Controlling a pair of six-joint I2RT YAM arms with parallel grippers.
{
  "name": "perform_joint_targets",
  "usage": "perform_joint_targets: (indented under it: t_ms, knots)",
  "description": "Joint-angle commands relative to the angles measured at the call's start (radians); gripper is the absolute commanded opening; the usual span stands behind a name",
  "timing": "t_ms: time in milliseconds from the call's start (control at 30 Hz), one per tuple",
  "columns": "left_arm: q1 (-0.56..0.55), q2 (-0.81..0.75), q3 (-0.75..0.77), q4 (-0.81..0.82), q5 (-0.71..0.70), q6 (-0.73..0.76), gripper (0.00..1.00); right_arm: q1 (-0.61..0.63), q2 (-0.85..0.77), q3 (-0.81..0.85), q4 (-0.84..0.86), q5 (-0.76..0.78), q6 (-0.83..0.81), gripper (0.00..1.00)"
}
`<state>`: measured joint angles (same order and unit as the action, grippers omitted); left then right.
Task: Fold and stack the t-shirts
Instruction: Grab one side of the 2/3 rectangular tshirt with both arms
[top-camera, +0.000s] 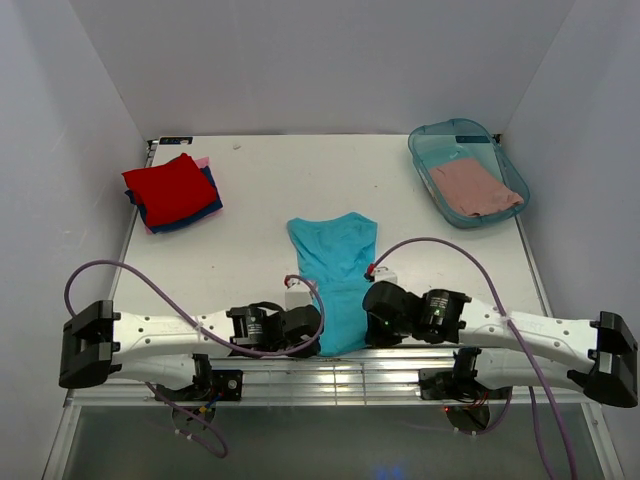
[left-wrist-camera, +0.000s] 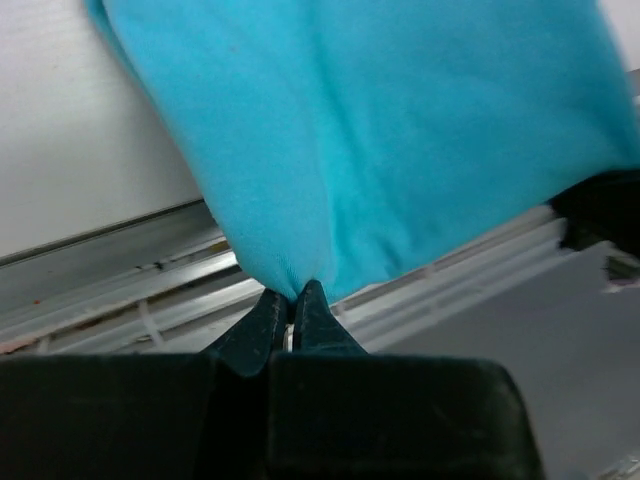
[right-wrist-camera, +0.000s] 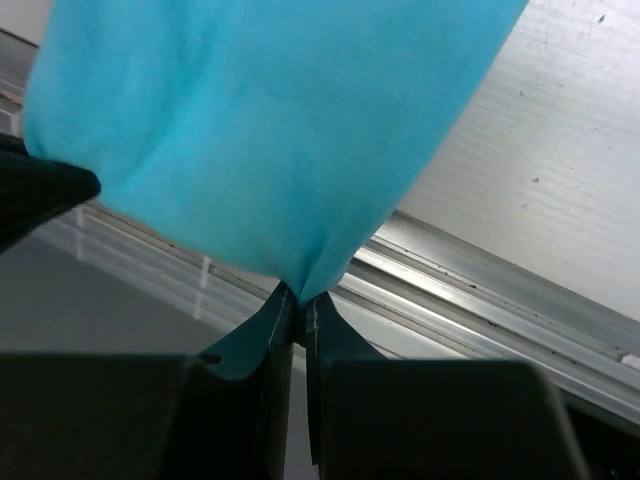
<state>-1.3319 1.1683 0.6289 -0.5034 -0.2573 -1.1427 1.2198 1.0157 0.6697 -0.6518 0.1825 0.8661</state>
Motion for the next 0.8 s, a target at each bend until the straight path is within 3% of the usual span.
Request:
perform_joint_targets:
  t_ms: [0, 133, 333, 600, 767]
  knots:
    - [-0.036, -0.03, 0.165, -0.187, -0.132, -0.087, 0.0, 0.033, 0.001, 0.199, -0.169, 0.119, 0.059, 0.08]
    - [-0.036, -0.029, 0.355, -0.334, -0.239, -0.107, 0.0, 0.037, 0.072, 0.393, -0.256, 0.213, 0.027, 0.08]
    - [-0.013, -0.029, 0.43, -0.423, -0.415, -0.144, 0.0, 0.027, 0.173, 0.521, -0.292, 0.368, -0.027, 0.08]
    - [0.149, -0.05, 0.339, -0.221, -0.407, 0.004, 0.0, -0.046, 0.248, 0.55, -0.252, 0.509, -0.067, 0.08]
    - [0.296, -0.001, 0.322, -0.02, -0.292, 0.187, 0.0, -0.155, 0.296, 0.541, -0.148, 0.491, -0.168, 0.08]
